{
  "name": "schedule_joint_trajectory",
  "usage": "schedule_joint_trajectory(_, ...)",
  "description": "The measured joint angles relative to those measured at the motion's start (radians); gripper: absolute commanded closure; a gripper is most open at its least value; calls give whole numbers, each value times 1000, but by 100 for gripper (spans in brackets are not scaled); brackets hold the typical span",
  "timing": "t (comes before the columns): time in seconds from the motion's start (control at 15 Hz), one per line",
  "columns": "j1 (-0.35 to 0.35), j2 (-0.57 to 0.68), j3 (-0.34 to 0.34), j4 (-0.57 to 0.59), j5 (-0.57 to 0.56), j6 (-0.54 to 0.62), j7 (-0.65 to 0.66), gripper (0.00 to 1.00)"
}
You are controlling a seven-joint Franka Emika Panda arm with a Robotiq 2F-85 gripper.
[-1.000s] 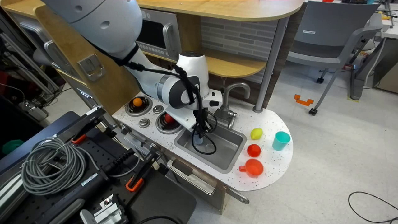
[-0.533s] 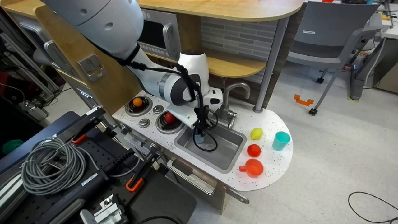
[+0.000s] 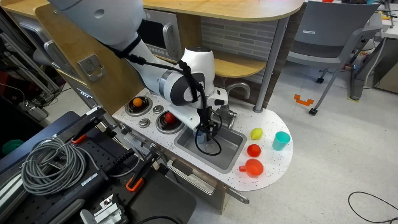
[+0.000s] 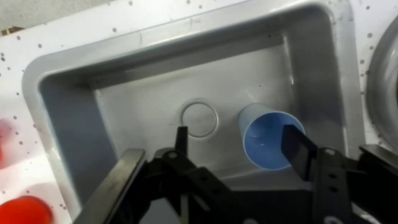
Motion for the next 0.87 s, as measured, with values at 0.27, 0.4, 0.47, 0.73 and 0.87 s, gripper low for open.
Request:
schedule_joint_trajectory(0.27,-87,-140,41,-128,41,-55,-86,0)
schedule_joint_trajectory(0.4,-125,-228,46,-207,57,-70,-122,0)
schedule_joint_trajectory(0.47,-140,-274,46,-247,61,-71,-131,0)
schedule_joint_trajectory(0.73,-144,-460,11,-398,34,-69,-134,0)
schedule_joint_trajectory(0.87,-122,-529,-19,-453,8,-70,-133,0)
